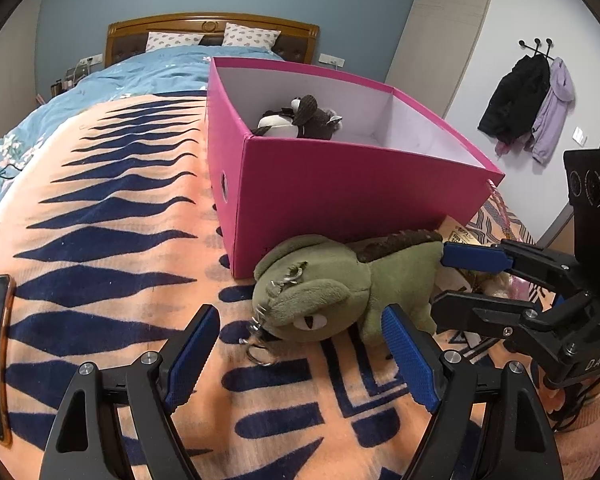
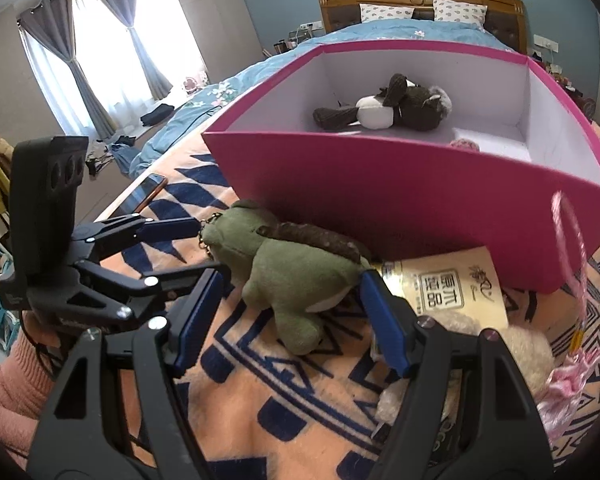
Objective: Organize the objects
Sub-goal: 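Lower both grippers onto the green plush dinosaur and close them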
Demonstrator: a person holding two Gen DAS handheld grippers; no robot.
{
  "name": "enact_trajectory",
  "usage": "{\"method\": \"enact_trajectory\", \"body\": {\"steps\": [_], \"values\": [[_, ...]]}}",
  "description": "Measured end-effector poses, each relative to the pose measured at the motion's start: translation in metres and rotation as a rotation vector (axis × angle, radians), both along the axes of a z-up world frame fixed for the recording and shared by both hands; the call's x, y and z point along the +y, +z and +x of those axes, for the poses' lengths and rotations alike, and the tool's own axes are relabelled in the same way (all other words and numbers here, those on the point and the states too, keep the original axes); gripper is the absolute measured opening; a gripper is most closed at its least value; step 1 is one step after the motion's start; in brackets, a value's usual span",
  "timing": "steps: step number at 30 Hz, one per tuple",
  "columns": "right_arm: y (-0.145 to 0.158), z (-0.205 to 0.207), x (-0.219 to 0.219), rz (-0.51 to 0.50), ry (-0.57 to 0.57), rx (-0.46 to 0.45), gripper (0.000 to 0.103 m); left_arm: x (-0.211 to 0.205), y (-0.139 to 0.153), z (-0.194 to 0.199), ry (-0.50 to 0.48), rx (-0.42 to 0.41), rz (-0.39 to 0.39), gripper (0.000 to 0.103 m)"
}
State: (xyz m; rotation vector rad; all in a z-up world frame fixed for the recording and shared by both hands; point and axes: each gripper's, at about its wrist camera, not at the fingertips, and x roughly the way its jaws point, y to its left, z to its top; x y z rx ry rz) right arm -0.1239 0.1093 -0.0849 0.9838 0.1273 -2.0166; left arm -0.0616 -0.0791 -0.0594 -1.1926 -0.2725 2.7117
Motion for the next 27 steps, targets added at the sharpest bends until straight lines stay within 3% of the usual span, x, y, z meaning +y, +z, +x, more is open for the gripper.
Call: {"method": "enact_trajectory", "body": {"steps": [5,10,16,22,27], "values": [[0.0,-0.003,-0.003,-0.004,-0.004,-0.007,0.073,-0.001,0.002,-0.007,-0.003,0.002,-0.007,0.084],[0.002,0.005,-0.001,-0.031,0.071,-0.026,0.071,-0.002,0.001,-0.011,-0.015,0.0,0.016,0.084],[0.004,-0.006,0.013,-0.042,-0.016,-0.029,0.071,-0.003,0.004,-0.007,-0.022,0.005,0.014,0.084],[-0.002,-0.009,-0.001,0.001,-0.027,-0.022,0.071,-0.005,0.0,-0.014,-0.029,-0.014,0.035,0.084],[-0.009,0.003,-0.007,0.041,-0.01,0.014,0.069,-0.002,-0.005,-0.013,-0.055,-0.022,0.041,0.073]]}}
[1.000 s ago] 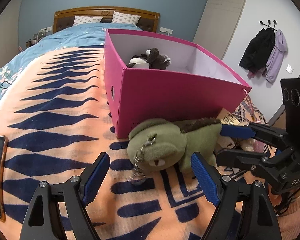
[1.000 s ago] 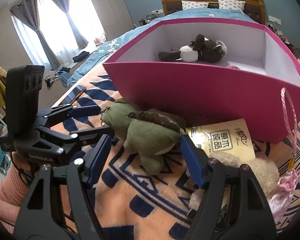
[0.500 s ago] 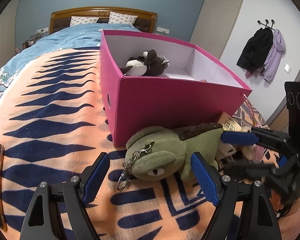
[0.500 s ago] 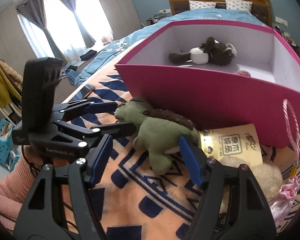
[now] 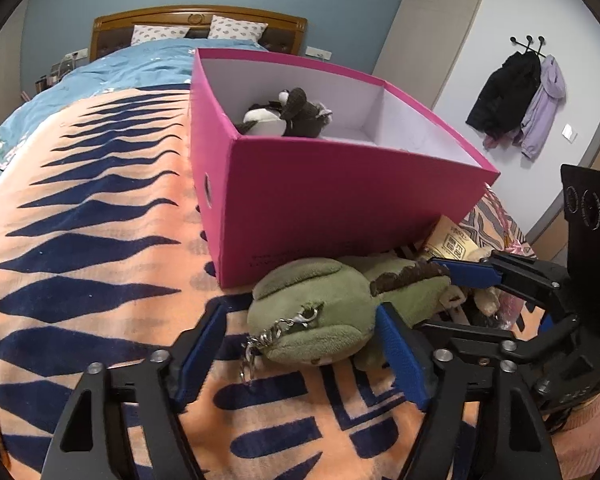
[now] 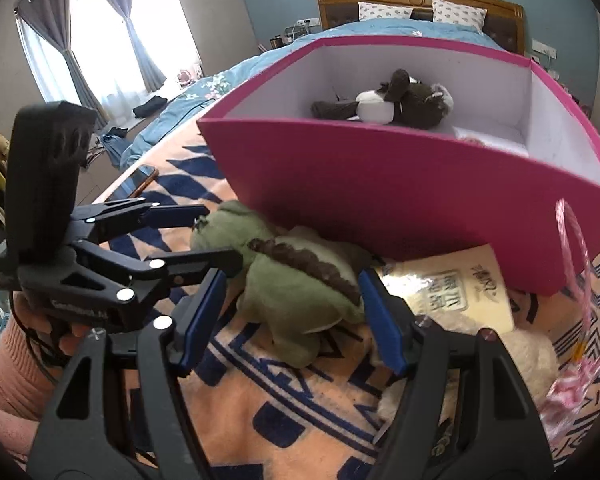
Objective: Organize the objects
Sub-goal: 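Lower both grippers onto the green plush dinosaur and close them, then lift the green dinosaur into the box and open both grippers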
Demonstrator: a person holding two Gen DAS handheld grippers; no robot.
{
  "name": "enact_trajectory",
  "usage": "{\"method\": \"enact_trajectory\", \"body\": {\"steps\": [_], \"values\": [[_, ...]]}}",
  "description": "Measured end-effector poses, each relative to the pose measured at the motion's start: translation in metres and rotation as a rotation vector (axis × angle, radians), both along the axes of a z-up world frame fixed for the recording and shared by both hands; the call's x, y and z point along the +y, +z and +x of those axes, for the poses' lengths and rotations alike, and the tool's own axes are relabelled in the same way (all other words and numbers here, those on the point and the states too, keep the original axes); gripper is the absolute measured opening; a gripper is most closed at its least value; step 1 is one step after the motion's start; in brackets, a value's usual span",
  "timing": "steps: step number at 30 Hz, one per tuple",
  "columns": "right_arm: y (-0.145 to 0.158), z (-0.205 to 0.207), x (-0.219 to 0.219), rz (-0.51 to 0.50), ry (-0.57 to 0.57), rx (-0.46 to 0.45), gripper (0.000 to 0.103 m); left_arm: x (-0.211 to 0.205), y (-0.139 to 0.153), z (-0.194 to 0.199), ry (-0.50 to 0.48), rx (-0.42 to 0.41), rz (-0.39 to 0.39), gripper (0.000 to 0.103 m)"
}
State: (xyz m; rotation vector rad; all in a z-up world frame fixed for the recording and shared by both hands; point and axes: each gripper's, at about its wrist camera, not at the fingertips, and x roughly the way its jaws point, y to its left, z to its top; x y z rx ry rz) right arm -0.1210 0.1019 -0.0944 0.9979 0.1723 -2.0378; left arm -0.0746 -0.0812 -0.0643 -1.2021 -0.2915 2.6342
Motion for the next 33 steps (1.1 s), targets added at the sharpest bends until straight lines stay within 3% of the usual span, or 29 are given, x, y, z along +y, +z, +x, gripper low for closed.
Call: {"method": "enact_trajectory", "body": {"steps": [3,12,22,33], "values": [[-0.007,-0.001,0.003,-0.001,-0.03,0.005,0.058,0.002,0.001,0.001,-0.012,0.006,0.005,0.065],[-0.005,0.0,0.009,-0.042,-0.042,0.02,0.046,0.014,0.005,0.013,0.004,-0.001,-0.033,0.064],[0.017,0.008,0.021,-0.111,-0.038,0.055,0.046,0.027,0.03,0.034,0.017,0.058,-0.059,0.064],[0.066,0.021,0.04,-0.208,-0.016,0.134,0.046,0.036,0.079,0.042,0.009,0.163,-0.062,0.066]]}}
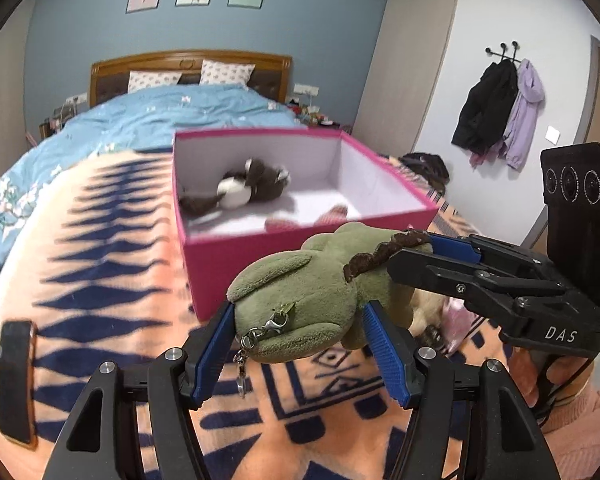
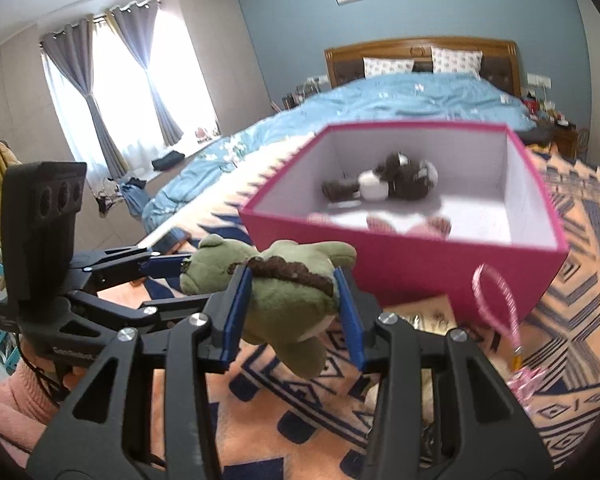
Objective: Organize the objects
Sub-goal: 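Lift the green dinosaur into the box and open both grippers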
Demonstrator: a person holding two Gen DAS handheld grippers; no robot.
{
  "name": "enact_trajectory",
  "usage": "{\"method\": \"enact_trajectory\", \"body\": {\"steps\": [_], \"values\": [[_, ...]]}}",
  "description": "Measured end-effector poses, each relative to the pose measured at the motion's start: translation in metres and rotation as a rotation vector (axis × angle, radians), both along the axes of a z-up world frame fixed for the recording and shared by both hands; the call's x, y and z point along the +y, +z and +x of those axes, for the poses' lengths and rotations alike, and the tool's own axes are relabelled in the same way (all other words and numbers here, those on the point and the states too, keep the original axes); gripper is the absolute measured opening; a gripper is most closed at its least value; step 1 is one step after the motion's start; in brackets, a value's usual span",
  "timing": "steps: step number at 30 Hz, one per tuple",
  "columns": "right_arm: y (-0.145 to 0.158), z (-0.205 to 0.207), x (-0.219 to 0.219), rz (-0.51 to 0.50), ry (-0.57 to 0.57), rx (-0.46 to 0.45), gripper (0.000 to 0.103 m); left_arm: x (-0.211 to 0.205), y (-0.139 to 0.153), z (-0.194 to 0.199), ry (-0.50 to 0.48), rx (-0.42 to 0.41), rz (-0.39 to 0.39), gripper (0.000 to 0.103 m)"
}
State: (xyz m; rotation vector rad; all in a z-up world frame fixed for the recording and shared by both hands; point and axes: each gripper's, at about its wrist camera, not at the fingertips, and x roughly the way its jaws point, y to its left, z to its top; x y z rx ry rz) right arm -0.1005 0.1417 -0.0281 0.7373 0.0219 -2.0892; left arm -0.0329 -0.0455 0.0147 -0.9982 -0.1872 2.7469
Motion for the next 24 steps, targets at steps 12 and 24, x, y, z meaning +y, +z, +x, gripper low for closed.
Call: {"method": "enact_trajectory", "body": {"steps": [12,24], "values": [[0.056,-0.025,0.002,-0.067,-0.017,0.112,0.046,-0.003,0.048,-0.038,0.011,0.114,-0.008,0.068],[0.06,-0.096,-0.022,-0.071,-0.03,0.068,0.046,-0.022,0.036,-0.11,0.058,0.061,-0.006,0.068]]}}
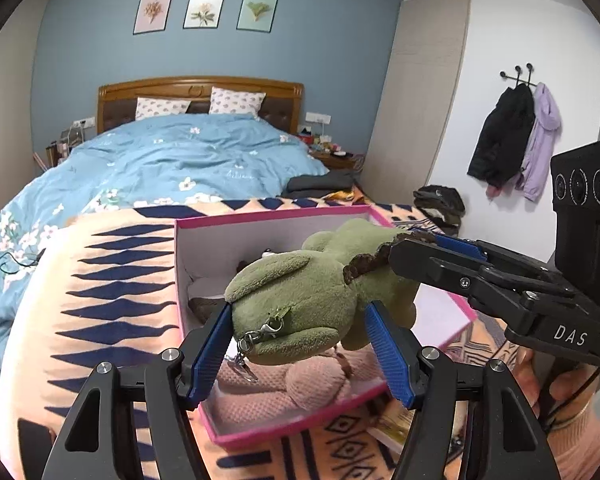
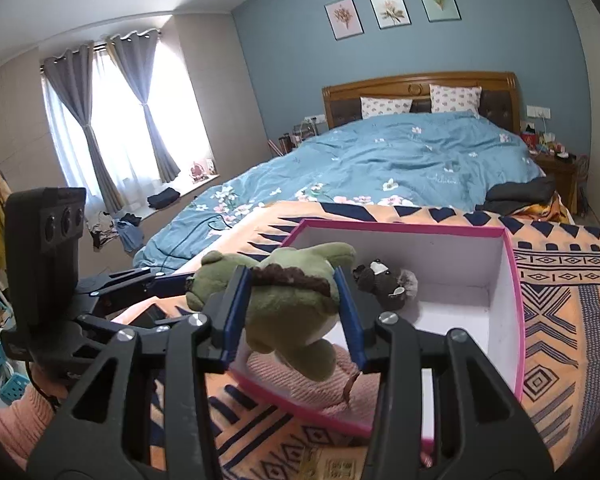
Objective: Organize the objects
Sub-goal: 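Lift the green dinosaur into the box and open both grippers, then move both grippers to the cream teddy bear and close on it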
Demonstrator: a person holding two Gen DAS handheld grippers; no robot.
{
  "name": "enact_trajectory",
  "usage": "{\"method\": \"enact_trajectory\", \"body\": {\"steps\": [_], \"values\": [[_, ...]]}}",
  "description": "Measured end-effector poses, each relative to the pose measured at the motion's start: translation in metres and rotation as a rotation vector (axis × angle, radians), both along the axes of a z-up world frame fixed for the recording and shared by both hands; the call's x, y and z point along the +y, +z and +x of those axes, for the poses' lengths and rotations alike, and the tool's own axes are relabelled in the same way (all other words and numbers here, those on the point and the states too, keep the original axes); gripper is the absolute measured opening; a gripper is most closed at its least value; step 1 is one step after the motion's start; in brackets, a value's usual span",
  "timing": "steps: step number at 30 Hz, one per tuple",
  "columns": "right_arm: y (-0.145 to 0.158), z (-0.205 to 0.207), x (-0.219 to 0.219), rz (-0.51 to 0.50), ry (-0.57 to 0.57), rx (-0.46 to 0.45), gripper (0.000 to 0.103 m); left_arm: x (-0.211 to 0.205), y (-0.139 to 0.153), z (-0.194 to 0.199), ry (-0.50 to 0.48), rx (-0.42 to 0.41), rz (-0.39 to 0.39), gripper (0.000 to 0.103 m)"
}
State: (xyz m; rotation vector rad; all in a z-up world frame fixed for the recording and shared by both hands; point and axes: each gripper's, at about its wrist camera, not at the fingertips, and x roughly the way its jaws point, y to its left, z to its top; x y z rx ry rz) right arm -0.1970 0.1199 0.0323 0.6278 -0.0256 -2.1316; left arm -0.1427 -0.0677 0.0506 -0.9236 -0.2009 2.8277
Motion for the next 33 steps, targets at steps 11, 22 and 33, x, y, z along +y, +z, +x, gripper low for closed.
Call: {"method": "enact_trajectory", "body": {"steps": [11,22,33], "values": [[-0.043,-0.058,-0.025,0.07,0.003,-0.17,0.047,-0.015,-0.033,-0.041,0.058,-0.1,-0.005,0.068],[-0.052,-0.051,-0.025,0.109,0.008,-0.152,0.047,-0.008,-0.033,-0.025,0.055,-0.059,-0.03,0.07],[-0.045,-0.021,0.008,0.06,0.035,-0.147,0.053,0.007,-0.019,0.022,-0.003,0.023,-0.01,0.077]]}}
